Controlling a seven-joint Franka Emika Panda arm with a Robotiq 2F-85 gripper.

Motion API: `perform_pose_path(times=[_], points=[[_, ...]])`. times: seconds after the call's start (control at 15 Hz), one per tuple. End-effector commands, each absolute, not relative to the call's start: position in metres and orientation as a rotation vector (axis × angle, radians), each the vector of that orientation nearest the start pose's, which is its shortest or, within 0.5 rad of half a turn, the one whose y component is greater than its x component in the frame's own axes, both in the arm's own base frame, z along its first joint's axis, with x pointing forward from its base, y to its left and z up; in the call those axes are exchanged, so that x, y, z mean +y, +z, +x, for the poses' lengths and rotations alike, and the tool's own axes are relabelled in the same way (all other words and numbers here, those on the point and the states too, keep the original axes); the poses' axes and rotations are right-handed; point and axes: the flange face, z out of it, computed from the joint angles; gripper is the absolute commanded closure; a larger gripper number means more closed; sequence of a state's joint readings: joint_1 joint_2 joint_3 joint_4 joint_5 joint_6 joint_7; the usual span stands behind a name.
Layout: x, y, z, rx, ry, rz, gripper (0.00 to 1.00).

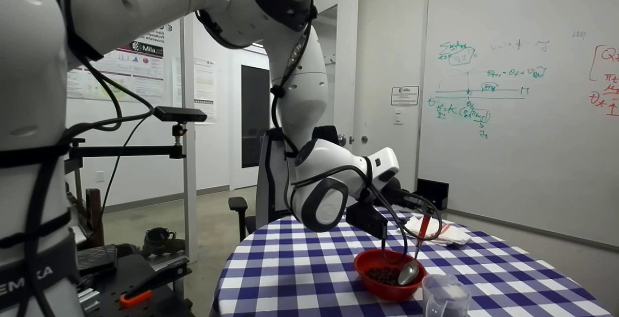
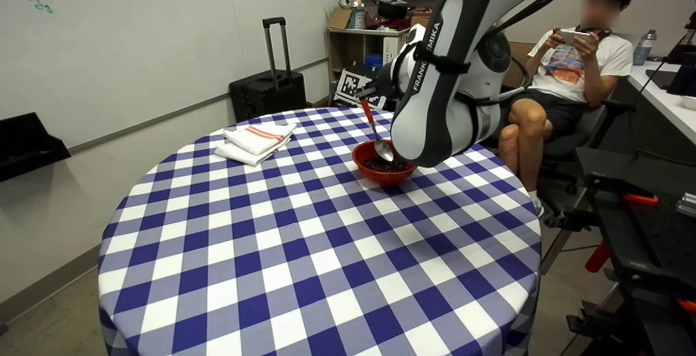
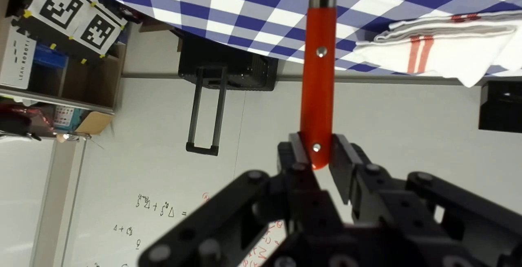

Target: Pick up the spoon from the table and scoop some of the contents in the bowl and put the scooped contents in the jar

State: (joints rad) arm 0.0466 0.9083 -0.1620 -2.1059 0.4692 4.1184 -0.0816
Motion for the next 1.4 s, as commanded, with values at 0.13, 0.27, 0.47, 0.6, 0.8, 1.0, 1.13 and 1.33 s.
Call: perform_pose_path(times=[0.13,0.27,0.47,0.6,0.8,1.0,1.13,1.33], points=[[-0.119,0.131,0.557,0.527,-1.899,-2.968,0.95],[-0.105,0.120,0.551,0.460,-1.864,-3.001,0.95],[-0.086,0.102,0.544,0.353,-1.825,-3.037,0.95],[-0.080,0.094,0.542,0.293,-1.781,-3.056,0.95],[-0.075,0.090,0.543,0.234,-1.753,-3.075,0.95],[-0.080,0.089,0.547,0.206,-1.697,-3.101,0.95],[-0.086,0.087,0.551,0.194,-1.580,-3.136,0.95],[-0.095,0.081,0.562,0.170,-1.314,-3.160,0.95]])
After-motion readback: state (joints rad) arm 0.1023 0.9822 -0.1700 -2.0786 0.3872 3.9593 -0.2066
